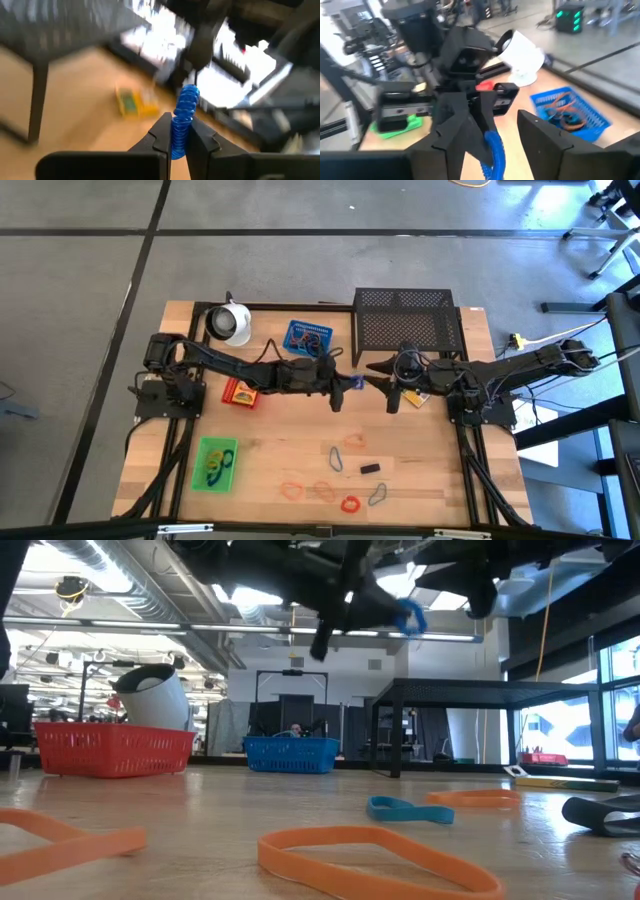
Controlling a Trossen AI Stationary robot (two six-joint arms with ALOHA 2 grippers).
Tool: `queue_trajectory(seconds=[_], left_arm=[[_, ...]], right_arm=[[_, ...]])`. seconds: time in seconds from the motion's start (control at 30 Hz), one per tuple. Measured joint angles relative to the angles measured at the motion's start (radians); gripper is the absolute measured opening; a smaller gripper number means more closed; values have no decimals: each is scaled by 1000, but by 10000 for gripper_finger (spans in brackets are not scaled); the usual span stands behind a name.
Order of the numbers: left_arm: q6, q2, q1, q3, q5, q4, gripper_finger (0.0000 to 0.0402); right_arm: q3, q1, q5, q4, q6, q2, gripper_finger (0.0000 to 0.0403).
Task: Pick & Place Office Desk Supplies
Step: Put the blue spring keychain into the green bin
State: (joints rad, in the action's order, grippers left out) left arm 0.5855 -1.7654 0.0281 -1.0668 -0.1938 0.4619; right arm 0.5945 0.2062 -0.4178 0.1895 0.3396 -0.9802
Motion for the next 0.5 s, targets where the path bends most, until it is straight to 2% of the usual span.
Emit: queue_trajectory(seconds=[0.13, 0.3, 0.4, 0.5], left_arm=[[9, 72, 4, 0, 124, -273, 25], [-40, 221, 71, 0, 167, -629, 25], [64, 328, 138, 0, 171, -856, 25], [240, 421, 236, 0, 170, -1053, 25]], right_arm=[[0, 0, 101, -54, 71, 0, 180], [0, 0, 242, -179, 177, 0, 180], [0, 0, 298, -253, 234, 0, 181], [0, 0, 306, -300, 283, -11, 181]])
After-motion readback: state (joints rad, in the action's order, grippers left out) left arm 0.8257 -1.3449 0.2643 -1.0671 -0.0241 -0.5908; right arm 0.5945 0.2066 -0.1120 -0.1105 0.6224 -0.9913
